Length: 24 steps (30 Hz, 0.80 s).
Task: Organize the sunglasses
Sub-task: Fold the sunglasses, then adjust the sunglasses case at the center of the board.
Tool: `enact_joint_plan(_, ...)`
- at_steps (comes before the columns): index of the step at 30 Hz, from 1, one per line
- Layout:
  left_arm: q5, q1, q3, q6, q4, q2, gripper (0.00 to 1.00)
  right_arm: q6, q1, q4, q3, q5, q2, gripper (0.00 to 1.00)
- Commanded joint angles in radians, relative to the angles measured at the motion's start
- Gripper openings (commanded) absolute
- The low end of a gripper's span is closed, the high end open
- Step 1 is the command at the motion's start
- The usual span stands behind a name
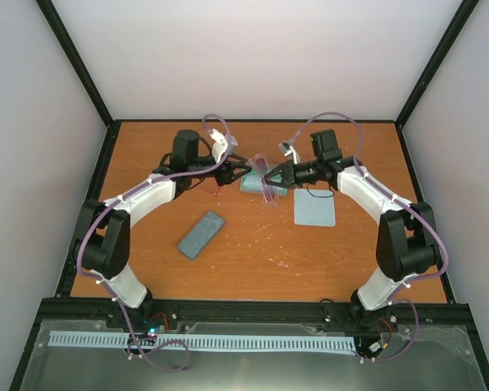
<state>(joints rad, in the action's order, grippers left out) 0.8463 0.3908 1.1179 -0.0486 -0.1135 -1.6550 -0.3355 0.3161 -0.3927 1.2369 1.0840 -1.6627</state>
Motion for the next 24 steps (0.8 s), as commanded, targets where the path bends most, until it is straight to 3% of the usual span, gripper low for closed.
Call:
enact_joint_plan(1,-0.041,-0.058,0.077,-0.025,-0.025,-0.013,0.41,-0.064,-0.052,0.071,-0.081,-0.061,0.042,0.03)
enact_joint_plan(7,-0.138,-0.08,0.373,-0.182,0.245,-0.248,0.25,-0.216,-0.067,0.246,-0.194,-0.227,0.096,0.03)
enact_joint_plan(14,-0.242,-0.081,0.689,-0.3,0.489,-0.523,0.22,-0.376,-0.067,0.454,-0.336,-0.354,0.15,0.03)
enact_joint_plan(24,-0.308,-0.081,0.819,-0.32,0.546,-0.675,0.22,-0.395,-0.066,0.47,-0.401,-0.4,0.17,0.03)
